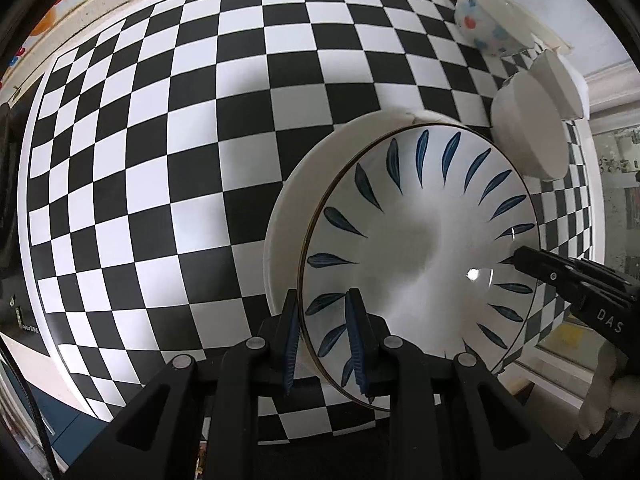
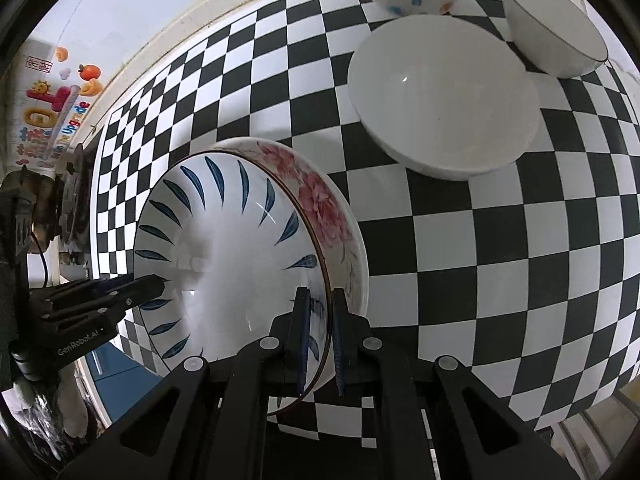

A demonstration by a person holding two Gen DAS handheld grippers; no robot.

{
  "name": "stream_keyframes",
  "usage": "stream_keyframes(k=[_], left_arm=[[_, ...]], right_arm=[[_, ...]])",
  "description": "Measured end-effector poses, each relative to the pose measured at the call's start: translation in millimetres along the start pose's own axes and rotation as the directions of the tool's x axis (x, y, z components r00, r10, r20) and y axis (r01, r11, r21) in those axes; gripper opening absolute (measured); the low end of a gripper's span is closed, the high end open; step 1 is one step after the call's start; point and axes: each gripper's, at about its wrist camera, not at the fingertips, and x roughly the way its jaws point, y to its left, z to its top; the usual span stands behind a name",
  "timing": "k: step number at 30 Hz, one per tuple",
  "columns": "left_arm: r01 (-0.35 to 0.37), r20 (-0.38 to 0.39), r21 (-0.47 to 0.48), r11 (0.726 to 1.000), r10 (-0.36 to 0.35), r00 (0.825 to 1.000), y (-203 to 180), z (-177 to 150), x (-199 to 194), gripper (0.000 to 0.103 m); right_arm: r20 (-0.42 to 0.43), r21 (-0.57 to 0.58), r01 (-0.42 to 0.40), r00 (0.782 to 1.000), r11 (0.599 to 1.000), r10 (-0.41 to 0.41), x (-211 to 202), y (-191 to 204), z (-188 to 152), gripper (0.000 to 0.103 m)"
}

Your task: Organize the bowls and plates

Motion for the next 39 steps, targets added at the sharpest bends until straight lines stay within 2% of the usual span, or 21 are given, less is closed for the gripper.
stream_keyframes(k=[16, 29, 34, 39], left_arm=[[-0.034, -0.013, -0.004, 0.999, 0.034, 0.999, -15, 0, 17, 0.02], [-0.066, 0.021, -0.095, 0.993, 0.068, 0.997, -12, -7, 18, 0.02], [-0.047, 0.02, -0.14, 0.989, 0.05, 0.999, -2, -11, 17, 0.02], [-0.051, 0.03, -0.155, 0.987, 0.056, 0.998, 2, -19, 13, 0.02]], right_arm=[[-0.015, -0.014, 0.038, 0.999, 0.999, -0.038, 15, 3, 7, 0.012], [-0.025, -0.055, 0.014, 1.0, 0.998, -0.015, 16, 0, 9, 0.012], [-0.04, -0.051, -0.02, 0.999, 0.998, 0.017, 16, -4, 11, 0.014], [-0.038, -0.052, -0.003, 0.999, 0.999, 0.001, 16, -2, 11, 0.014]])
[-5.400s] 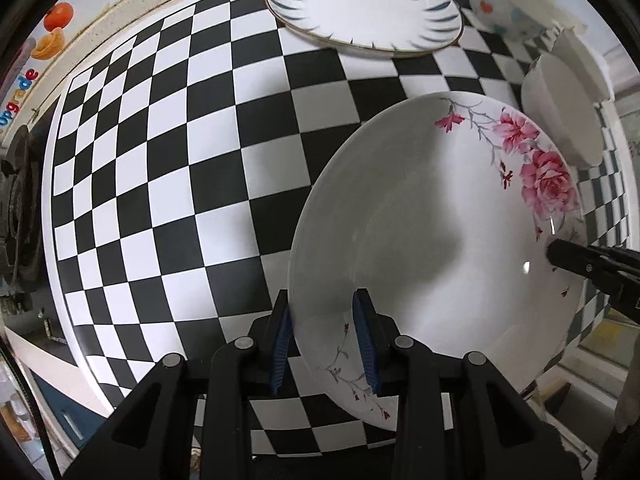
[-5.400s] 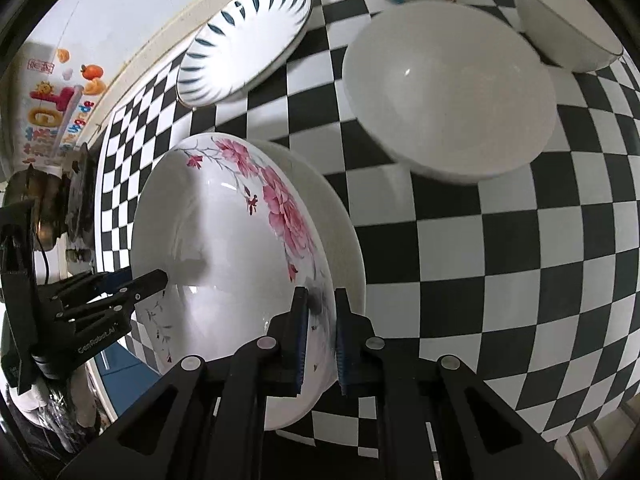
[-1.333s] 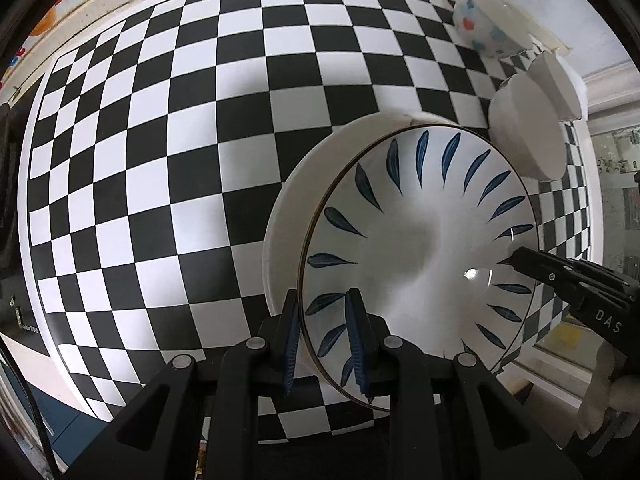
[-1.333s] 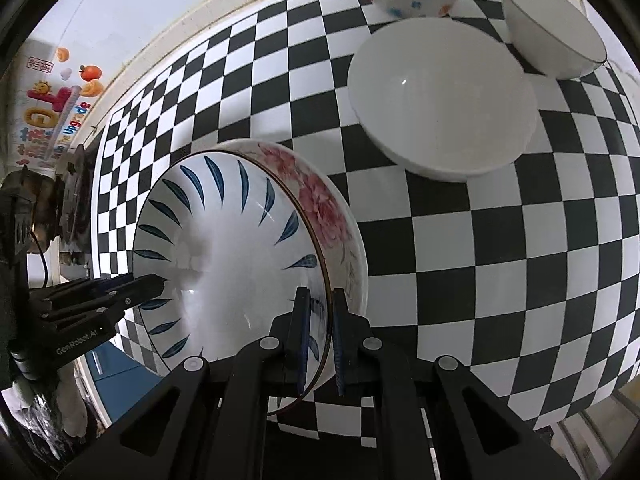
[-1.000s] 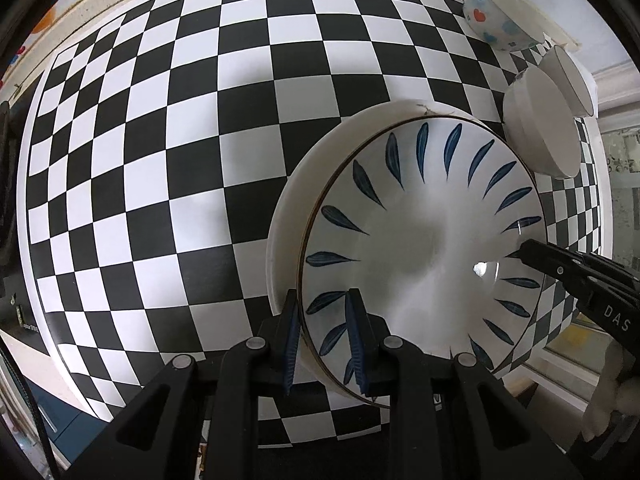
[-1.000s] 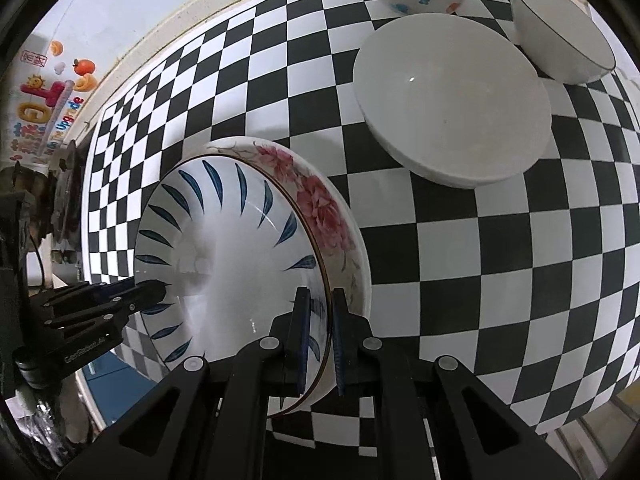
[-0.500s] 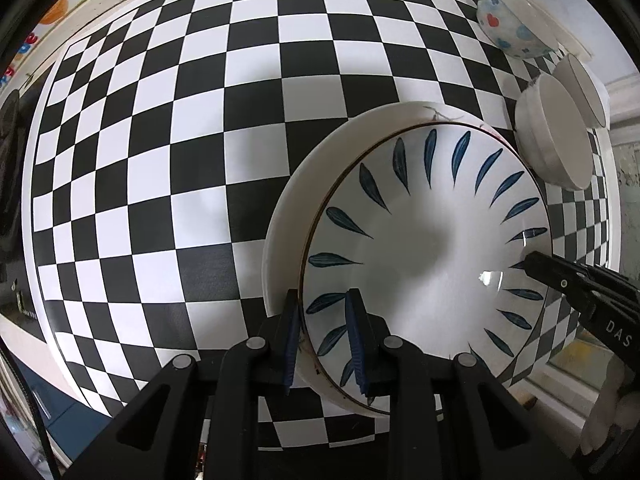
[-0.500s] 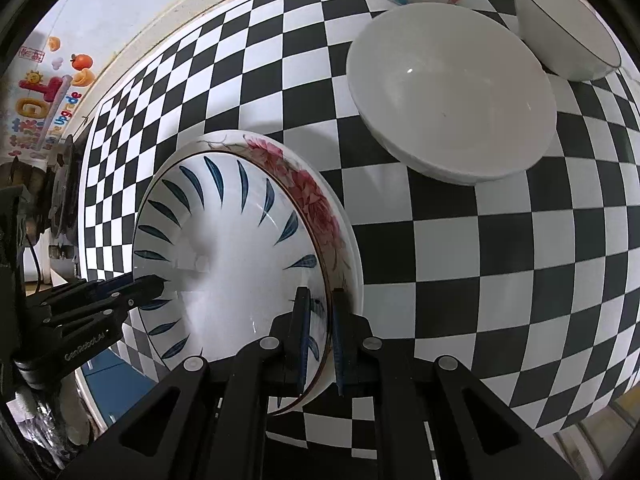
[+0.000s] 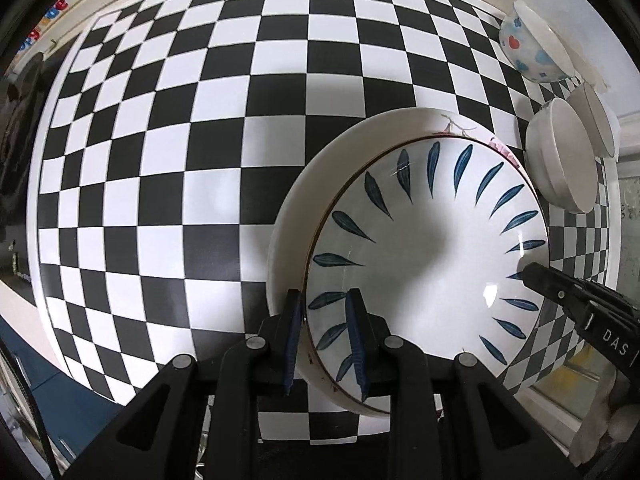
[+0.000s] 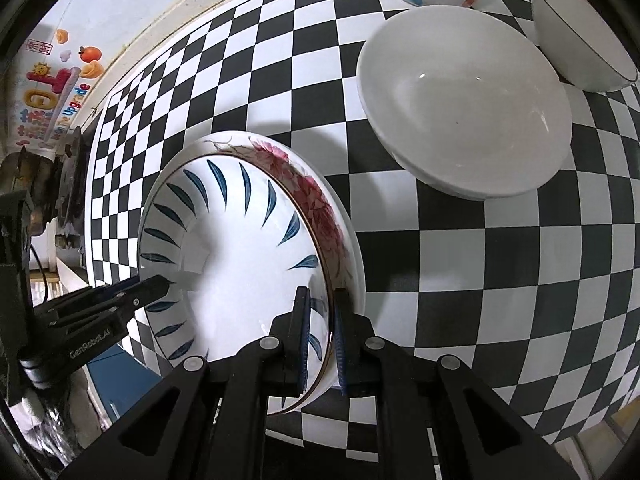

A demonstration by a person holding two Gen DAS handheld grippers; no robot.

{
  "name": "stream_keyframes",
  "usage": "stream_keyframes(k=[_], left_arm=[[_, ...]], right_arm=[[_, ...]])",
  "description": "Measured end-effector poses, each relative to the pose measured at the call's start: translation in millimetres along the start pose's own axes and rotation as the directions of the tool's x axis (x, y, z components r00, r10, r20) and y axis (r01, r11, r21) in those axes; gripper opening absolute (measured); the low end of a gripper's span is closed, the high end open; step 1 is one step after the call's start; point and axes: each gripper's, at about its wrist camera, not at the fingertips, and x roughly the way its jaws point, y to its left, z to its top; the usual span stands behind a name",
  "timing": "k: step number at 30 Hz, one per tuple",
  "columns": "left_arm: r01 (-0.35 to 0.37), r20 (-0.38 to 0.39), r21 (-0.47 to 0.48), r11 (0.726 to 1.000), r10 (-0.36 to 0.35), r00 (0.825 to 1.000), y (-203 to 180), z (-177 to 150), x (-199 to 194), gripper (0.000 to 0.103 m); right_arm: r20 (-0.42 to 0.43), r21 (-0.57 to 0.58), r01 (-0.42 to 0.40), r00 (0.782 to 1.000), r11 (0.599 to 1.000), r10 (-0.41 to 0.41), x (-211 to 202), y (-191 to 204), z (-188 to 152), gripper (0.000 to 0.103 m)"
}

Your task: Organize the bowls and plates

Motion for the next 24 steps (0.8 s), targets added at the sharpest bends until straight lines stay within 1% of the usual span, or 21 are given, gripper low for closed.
stream_keyframes(k=[4, 6, 9, 11, 13, 16, 20, 24], left_arm=[[-0.012, 0.032, -0.004, 1.0, 0.013, 0.999, -2, -5, -16, 0.02], [-0.017, 0.061, -0.003, 1.0, 0.017, 0.998, -3, -9, -28, 0.02], [-0.034, 0.132, 0.011, 0.999, 0.032, 0.991, -5, -22, -56, 0.02], [-0.044, 0.185, 0.021, 0.999, 0.04, 0.982, -6, -35, -78, 0.02], [-0.057, 0.233, 0.024, 0.998, 0.05, 0.971, -5, -48, -99, 0.02], [-0.059, 0.309, 0.022, 0.998, 0.049, 0.95, -6, -74, -131, 0.021], [-0.048, 0.371, 0.027, 0.999, 0.034, 0.928, -13, -100, -164, 0.021], [-0.033, 0.41, 0.037, 0.999, 0.015, 0.912, -17, -129, -190, 0.021]], right_arm=[[0.013, 0.014, 0.009, 1.0, 1.0, -0.009, -4, 0, -2, 0.014], [0.034, 0.017, 0.016, 0.999, 1.0, -0.017, -11, 2, -3, 0.014], [0.085, 0.009, 0.038, 0.996, 0.999, -0.039, -33, 10, -11, 0.014], [0.122, -0.005, 0.062, 0.991, 0.998, -0.061, -49, 18, -18, 0.014], [0.175, -0.022, 0.099, 0.98, 0.995, -0.094, -70, 29, -32, 0.014], [0.239, -0.031, 0.123, 0.964, 0.992, -0.112, -98, 44, -60, 0.014], [0.313, -0.038, 0.138, 0.942, 0.99, -0.12, -136, 62, -104, 0.014], [0.361, -0.059, 0.14, 0.926, 0.988, -0.11, -170, 76, -143, 0.014]])
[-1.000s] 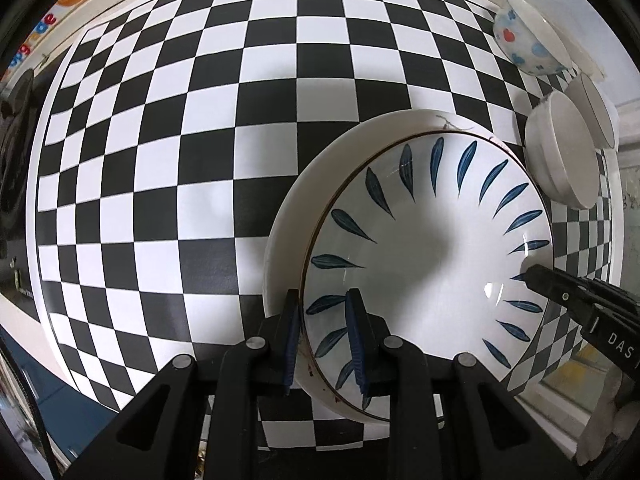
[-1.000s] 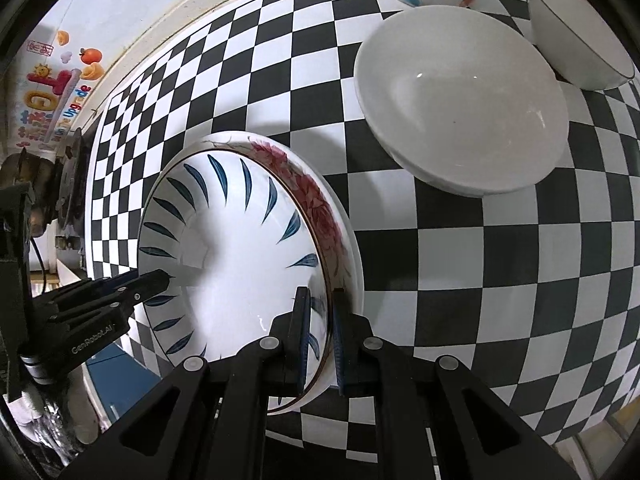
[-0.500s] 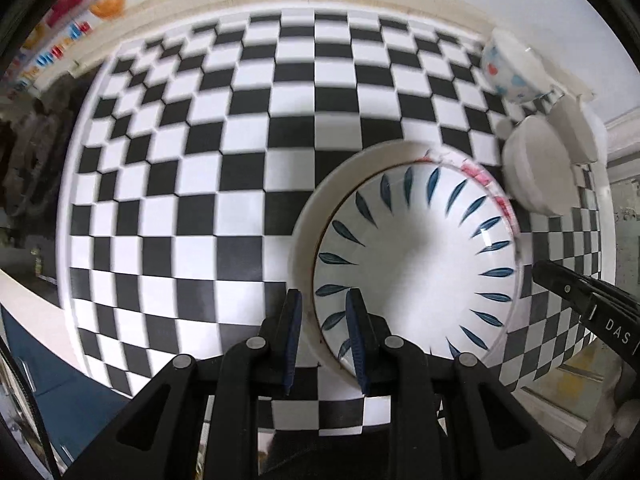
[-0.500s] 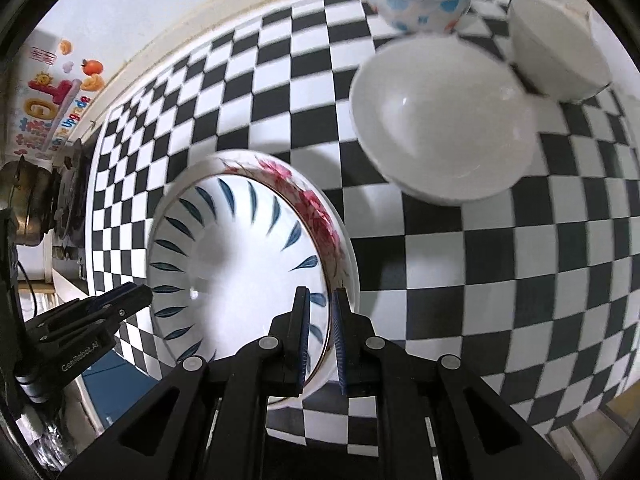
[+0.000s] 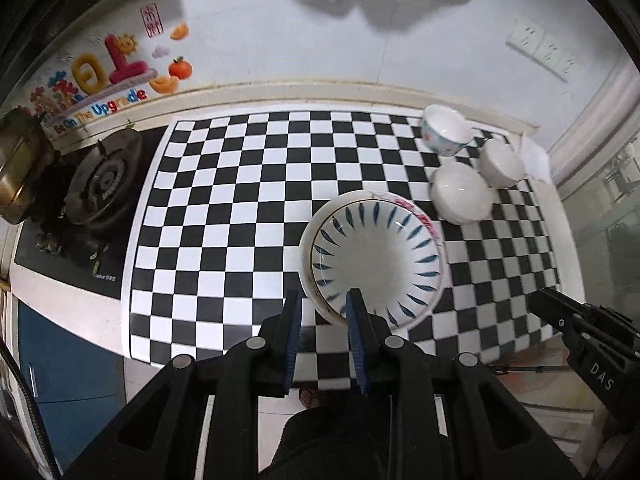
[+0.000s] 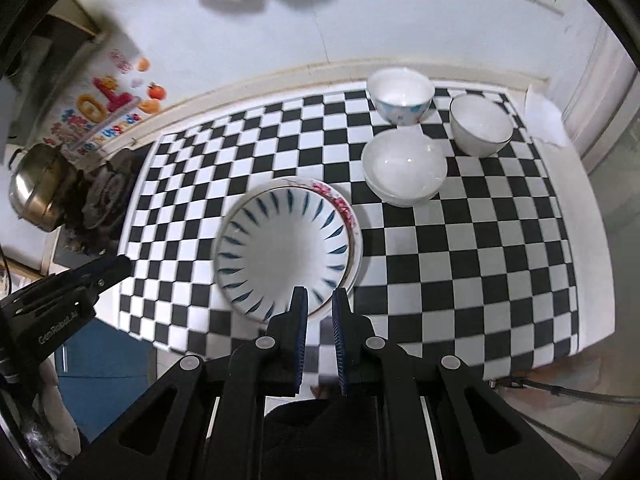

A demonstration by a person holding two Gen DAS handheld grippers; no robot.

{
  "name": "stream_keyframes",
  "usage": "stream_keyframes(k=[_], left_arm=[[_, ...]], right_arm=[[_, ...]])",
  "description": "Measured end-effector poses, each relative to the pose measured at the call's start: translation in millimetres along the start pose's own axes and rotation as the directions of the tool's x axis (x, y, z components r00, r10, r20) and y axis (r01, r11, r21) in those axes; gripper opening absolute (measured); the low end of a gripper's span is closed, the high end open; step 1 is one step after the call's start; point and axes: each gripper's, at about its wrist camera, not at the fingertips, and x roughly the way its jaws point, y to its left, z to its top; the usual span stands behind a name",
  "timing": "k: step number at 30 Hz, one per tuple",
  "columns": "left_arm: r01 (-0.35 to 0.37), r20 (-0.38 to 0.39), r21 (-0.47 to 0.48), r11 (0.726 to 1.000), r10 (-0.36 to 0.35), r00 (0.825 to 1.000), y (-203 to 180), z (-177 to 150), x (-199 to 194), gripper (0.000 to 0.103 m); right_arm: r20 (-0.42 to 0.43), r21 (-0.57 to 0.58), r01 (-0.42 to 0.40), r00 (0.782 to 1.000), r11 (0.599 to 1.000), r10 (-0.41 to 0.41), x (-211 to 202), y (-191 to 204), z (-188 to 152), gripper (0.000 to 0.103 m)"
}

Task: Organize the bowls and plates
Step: 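Lower the plate stack onto the table and open both tools, then reach both tools to a plain white bowl and grip its rim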

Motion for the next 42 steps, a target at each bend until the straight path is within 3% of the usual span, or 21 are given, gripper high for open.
stream_keyframes(k=[8, 16, 20, 23, 27, 28, 37, 42], left_arm=[[0.008, 0.071, -0.002, 1.0, -0.007, 0.997, -4, -33, -56, 0.021], [0.015, 0.105, 0.021, 1.0, -0.018, 0.994, -11, -53, -85, 0.021], [0.007, 0.121, 0.033, 0.999, -0.011, 0.993, -12, -58, -91, 0.021], [0.004, 0.144, 0.017, 1.0, -0.006, 0.99, -11, -60, -94, 0.027], [-0.003, 0.151, 0.002, 1.0, 0.003, 0.989, -5, -60, -95, 0.032], [-0.004, 0.161, 0.001, 1.0, 0.004, 0.987, -4, -60, -96, 0.032], [0.014, 0.167, 0.001, 1.0, -0.014, 0.986, -5, -44, -88, 0.032], [0.042, 0.154, -0.002, 0.999, -0.041, 0.987, -21, -17, -63, 0.032]], right_arm=[[0.117, -0.045, 0.02, 0.993, 0.999, -0.015, -80, 24, -40, 0.014], [0.194, -0.074, 0.031, 0.981, 0.997, -0.016, -126, 41, -64, 0.014], [0.204, -0.081, 0.028, 0.979, 0.996, -0.011, -135, 48, -71, 0.014], [0.208, -0.084, 0.032, 0.978, 0.996, -0.014, -137, 53, -73, 0.015], [0.211, -0.077, 0.028, 0.977, 0.997, -0.011, -138, 52, -73, 0.041], [0.212, -0.07, 0.026, 0.977, 0.997, -0.01, -138, 52, -73, 0.043], [0.22, 0.001, 0.052, 0.974, 0.999, -0.051, -143, 37, -74, 0.044], [0.212, 0.066, 0.086, 0.972, 0.994, -0.099, -135, 1, -58, 0.045]])
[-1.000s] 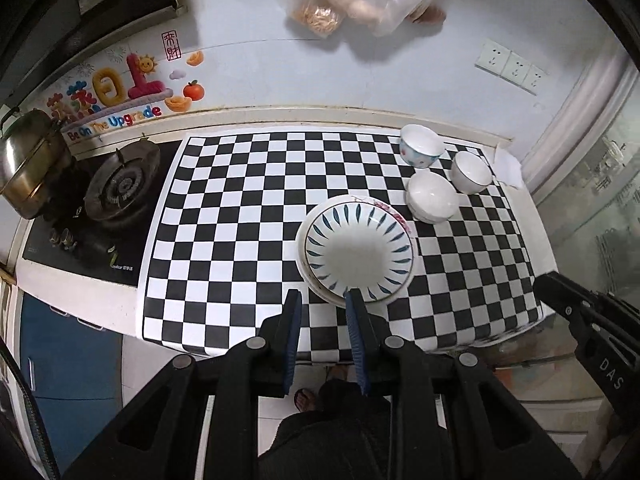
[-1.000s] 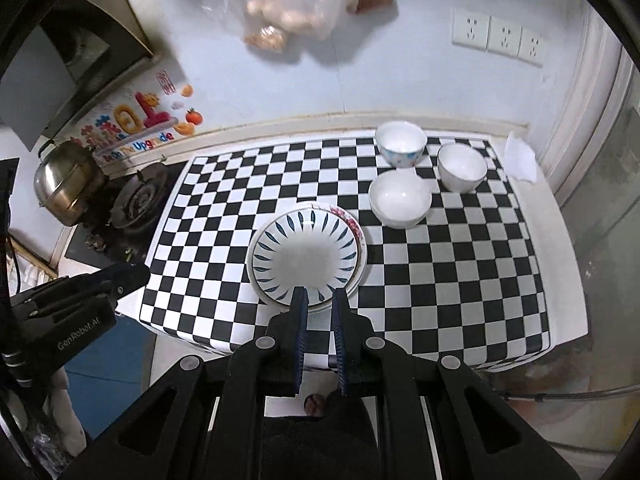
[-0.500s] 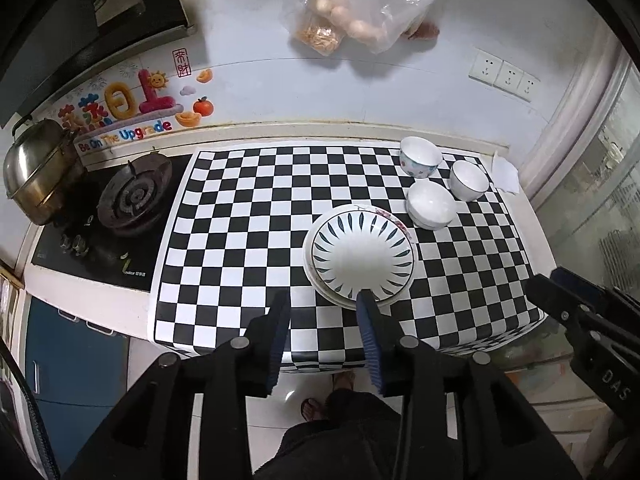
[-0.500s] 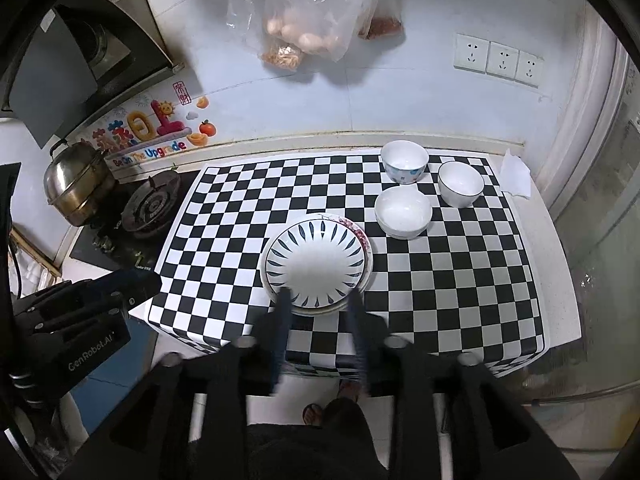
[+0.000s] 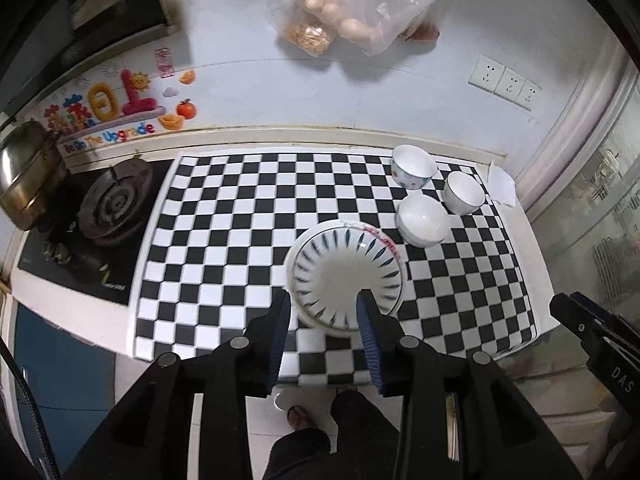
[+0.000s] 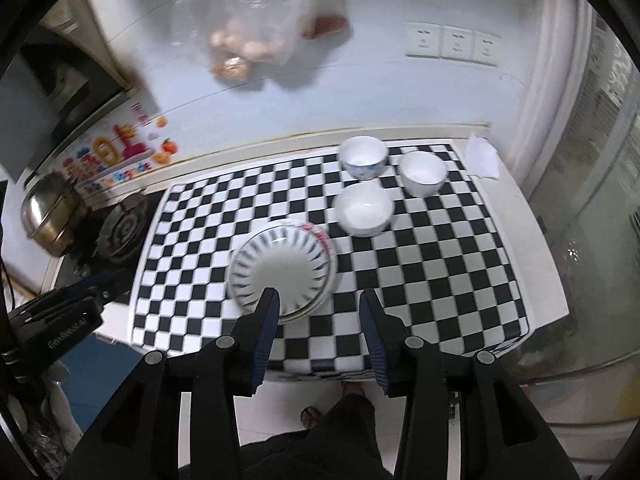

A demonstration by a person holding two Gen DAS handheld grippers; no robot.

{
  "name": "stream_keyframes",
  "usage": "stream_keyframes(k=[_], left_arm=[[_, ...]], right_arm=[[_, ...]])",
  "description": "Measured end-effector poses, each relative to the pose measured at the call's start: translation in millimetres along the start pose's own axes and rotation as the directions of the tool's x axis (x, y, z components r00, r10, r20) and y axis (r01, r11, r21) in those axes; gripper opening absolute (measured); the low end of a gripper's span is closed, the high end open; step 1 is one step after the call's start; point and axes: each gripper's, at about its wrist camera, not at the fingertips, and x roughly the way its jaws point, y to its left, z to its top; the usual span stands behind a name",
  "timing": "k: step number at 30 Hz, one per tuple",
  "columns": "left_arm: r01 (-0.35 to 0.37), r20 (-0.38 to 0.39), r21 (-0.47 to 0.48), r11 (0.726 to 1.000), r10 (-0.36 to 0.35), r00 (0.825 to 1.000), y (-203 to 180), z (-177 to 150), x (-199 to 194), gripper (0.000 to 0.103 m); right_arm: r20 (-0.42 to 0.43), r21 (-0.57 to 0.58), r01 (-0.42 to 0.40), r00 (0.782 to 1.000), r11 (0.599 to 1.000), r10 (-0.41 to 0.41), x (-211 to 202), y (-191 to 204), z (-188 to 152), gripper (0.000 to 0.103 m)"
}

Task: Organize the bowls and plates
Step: 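Reach both tools to a plain white bowl and grip its rim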

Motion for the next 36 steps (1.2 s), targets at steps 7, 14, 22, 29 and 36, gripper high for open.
stream_keyframes(k=[7, 14, 22, 29, 36], left_arm=[[0.077, -0.185, -0.018, 0.997, -0.079, 0.98, -41, 51, 106, 0.032], [0.124, -0.385, -0.046, 0.991, -0.132, 0.914, -80, 94, 227, 0.032], [0.132, -0.537, -0.159, 0.978, -0.198, 0.82, -95, 121, 332, 0.032], [0.106, -0.602, -0.131, 0.986, -0.164, 0.781, -112, 126, 375, 0.032], [0.087, -0.587, -0.023, 0.996, -0.084, 0.805, -135, 129, 385, 0.021]], right_arm=[[-0.05, 0.098, 0.0, 0.999, 0.995, 0.005, 74, -72, 46, 0.045], [-0.231, 0.135, -0.05, 0.97, 0.99, 0.08, 201, -135, 101, 0.05], [-0.382, 0.142, -0.095, 0.913, 0.985, 0.143, 320, -159, 134, 0.051], [-0.483, 0.24, -0.134, 0.843, 0.962, 0.238, 394, -174, 142, 0.051], [-0.53, 0.275, -0.152, 0.8, 0.949, 0.282, 432, -176, 137, 0.015]])
